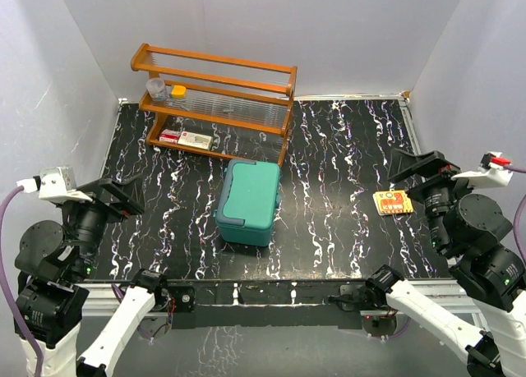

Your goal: Organize the medicine kit

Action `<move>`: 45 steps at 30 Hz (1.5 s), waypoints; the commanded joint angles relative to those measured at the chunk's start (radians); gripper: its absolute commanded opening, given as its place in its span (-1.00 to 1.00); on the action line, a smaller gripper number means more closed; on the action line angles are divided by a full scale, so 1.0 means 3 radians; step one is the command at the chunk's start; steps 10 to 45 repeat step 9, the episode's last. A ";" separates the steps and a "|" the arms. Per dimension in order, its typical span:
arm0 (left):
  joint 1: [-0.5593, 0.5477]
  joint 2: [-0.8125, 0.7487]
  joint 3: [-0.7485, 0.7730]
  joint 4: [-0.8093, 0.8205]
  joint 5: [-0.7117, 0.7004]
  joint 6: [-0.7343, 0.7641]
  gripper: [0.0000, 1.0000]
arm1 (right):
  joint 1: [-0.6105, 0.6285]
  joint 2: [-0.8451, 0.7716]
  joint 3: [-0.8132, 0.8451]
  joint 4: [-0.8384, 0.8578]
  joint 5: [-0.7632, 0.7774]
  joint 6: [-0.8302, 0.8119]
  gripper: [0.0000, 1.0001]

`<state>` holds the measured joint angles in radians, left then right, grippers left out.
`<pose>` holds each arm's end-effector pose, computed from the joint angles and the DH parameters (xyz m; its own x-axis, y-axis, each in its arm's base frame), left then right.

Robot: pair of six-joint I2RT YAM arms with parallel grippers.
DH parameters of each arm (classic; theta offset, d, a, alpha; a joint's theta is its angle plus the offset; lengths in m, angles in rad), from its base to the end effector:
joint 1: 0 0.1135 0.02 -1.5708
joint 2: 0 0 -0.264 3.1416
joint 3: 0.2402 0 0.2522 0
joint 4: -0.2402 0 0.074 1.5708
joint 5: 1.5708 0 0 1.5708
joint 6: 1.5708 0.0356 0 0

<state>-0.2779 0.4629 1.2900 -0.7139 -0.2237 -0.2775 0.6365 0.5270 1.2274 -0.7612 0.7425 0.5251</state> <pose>0.0151 0.0039 0.4646 0.0893 -0.3032 -0.9487 0.0832 0.9515 -0.2963 0.0469 0.0047 0.4439 0.0103 0.4669 -0.8843 0.1152 0.8779 0.4648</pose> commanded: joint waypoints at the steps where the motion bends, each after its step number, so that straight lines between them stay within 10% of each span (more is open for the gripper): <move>1: 0.0004 -0.0036 0.0046 -0.0077 -0.0029 0.0071 0.97 | 0.0000 -0.0082 0.0075 -0.0034 0.0096 0.0054 0.97; 45: 0.0003 0.0034 0.0150 -0.0156 -0.0010 0.0059 0.97 | -0.0002 -0.0221 -0.0029 -0.0019 0.0057 0.0147 0.97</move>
